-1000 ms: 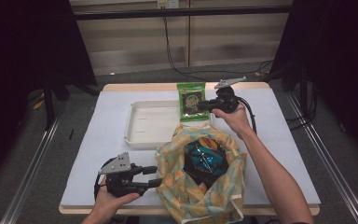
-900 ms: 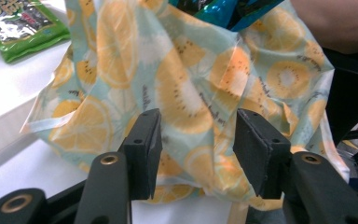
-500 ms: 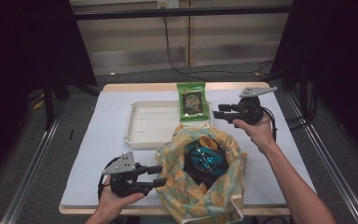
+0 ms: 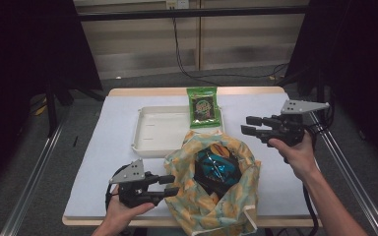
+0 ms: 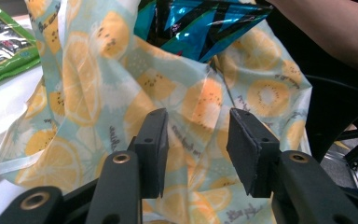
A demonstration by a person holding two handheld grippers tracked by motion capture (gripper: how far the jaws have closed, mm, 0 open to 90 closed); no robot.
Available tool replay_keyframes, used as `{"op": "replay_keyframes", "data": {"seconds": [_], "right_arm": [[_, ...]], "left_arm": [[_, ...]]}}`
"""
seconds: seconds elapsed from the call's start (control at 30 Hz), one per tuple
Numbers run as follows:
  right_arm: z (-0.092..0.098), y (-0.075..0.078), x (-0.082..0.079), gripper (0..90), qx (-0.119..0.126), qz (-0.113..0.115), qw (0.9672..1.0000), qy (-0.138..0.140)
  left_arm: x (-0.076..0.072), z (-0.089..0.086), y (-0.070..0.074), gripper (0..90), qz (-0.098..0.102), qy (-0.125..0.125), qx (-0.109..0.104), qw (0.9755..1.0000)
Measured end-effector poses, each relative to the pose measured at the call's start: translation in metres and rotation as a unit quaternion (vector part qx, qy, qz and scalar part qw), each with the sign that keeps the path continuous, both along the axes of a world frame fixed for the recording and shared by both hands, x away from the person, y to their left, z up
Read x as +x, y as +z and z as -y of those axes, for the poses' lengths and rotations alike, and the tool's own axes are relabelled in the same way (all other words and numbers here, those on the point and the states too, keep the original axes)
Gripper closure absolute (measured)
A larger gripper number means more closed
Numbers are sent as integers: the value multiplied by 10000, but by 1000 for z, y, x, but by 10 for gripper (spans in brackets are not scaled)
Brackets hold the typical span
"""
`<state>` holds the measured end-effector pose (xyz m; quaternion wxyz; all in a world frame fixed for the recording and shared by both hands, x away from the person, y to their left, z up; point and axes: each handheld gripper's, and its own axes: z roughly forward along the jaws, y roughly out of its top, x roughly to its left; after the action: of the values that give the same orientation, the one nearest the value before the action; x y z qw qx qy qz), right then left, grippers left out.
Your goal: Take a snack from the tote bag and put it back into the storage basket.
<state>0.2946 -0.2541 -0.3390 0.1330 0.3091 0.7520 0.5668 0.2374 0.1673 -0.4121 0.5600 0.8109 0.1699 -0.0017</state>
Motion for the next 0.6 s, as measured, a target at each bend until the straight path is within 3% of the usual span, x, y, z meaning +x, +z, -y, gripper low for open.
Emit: {"op": "replay_keyframes", "data": {"seconds": [0.07, 0.13, 0.3, 0.43, 0.6], "right_arm": [[-1, 4, -15, 608, 42, 44, 9998, 168], [-1, 4, -20, 621, 53, 72, 9997, 219], [-5, 2, -42, 682, 92, 19, 9987, 497], [-9, -3, -47, 705, 46, -69, 9978, 656], [-19, -12, -52, 718, -191, -130, 9965, 807]], "left_arm": [[-2, 2, 3, 598, 61, -25, -32, 10000], [-5, 5, 9, 602, 106, -28, -55, 9999], [-9, 23, 19, 601, 184, -283, -158, 9993], [-6, 39, 18, 601, 149, -422, -131, 9989], [-1, 63, 23, 592, 125, -512, -173, 9985]]}}
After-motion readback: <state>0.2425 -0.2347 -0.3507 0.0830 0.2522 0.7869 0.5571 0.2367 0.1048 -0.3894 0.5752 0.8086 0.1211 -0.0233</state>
